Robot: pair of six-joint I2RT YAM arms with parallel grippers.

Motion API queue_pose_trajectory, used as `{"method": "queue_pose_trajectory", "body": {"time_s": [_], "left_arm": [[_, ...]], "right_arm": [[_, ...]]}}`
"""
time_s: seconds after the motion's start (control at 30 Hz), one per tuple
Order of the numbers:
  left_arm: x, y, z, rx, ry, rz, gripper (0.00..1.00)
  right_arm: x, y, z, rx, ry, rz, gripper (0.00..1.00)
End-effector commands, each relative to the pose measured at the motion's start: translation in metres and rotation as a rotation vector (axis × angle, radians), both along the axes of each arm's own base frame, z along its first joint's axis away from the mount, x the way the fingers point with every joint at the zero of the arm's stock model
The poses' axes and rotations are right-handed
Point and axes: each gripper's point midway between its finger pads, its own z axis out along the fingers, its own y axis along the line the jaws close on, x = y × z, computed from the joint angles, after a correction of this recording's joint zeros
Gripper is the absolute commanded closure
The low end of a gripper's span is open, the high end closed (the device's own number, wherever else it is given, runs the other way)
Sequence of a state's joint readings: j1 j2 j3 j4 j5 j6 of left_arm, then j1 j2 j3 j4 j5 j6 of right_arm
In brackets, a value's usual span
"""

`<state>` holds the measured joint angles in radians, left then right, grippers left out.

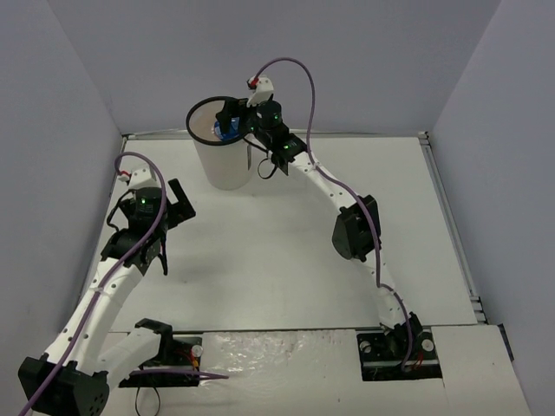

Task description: Put the plastic bottles in the bin

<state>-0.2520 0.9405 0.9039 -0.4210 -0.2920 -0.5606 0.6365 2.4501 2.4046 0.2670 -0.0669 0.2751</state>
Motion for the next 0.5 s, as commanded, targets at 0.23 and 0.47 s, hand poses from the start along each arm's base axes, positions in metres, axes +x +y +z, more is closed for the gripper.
{"method": "queue_pose_trajectory", "body": {"time_s": [0.23, 0.47], "left_arm": [[0.014, 0.0, 0.033, -0.02, -0.097, 0.015, 0.03], [0.01, 0.003, 0.038, -0.02, -0.111, 0.03, 0.03]], "right_arm": [[-0.058, -0.124, 0.157, 0.043, -0.13, -0.105, 0.0], [-0.081, -0.218, 0.072, 0.074, 0.108, -0.319, 0.0]]}}
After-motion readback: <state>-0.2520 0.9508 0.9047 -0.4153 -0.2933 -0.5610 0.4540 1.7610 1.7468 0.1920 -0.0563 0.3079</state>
